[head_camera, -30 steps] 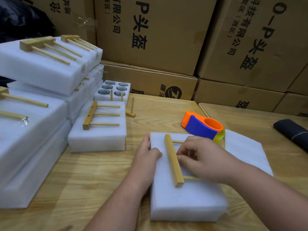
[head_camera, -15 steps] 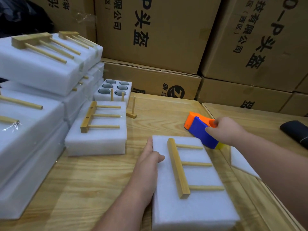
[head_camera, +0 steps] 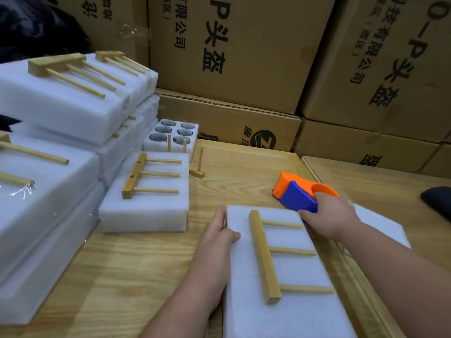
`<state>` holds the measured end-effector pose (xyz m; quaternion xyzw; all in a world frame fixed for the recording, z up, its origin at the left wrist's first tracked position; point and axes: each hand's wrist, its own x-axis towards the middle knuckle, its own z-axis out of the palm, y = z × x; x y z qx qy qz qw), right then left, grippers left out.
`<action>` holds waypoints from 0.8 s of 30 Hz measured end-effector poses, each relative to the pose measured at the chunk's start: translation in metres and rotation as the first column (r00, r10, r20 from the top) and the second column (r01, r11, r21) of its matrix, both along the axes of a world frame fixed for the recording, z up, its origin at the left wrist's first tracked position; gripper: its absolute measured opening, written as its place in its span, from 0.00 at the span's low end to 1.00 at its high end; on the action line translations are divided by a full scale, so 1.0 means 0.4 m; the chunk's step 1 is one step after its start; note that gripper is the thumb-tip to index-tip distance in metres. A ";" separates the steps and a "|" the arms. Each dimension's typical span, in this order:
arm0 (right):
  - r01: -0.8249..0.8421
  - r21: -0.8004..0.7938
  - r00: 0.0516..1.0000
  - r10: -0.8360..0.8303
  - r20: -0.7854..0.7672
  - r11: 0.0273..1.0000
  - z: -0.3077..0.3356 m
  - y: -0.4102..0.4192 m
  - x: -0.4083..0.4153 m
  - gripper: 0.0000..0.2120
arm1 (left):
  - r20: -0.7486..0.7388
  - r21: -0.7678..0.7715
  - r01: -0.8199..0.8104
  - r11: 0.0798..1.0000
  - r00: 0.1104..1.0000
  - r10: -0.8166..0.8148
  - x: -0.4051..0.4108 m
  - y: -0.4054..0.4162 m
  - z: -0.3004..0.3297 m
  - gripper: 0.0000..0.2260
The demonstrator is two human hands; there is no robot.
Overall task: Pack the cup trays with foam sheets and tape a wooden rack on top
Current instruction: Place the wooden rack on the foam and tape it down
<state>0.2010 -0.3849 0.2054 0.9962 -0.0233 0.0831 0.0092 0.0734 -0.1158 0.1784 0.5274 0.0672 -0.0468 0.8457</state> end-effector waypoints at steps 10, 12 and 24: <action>0.007 0.616 0.956 -0.186 0.226 0.787 0.032 -0.041 -0.175 0.14 | 0.091 -0.070 -0.209 0.975 0.972 0.215 0.000 0.035 -0.002 0.25; -0.039 0.893 0.926 -0.320 0.201 0.448 0.098 -0.040 -0.227 0.14 | 0.172 -0.064 -0.273 0.960 0.944 0.280 -0.019 0.038 0.016 0.22; 0.034 0.612 0.983 0.136 0.122 -0.790 0.245 0.150 -0.574 0.32 | 0.427 0.528 0.082 0.845 0.835 -0.348 -0.203 -0.074 0.195 0.45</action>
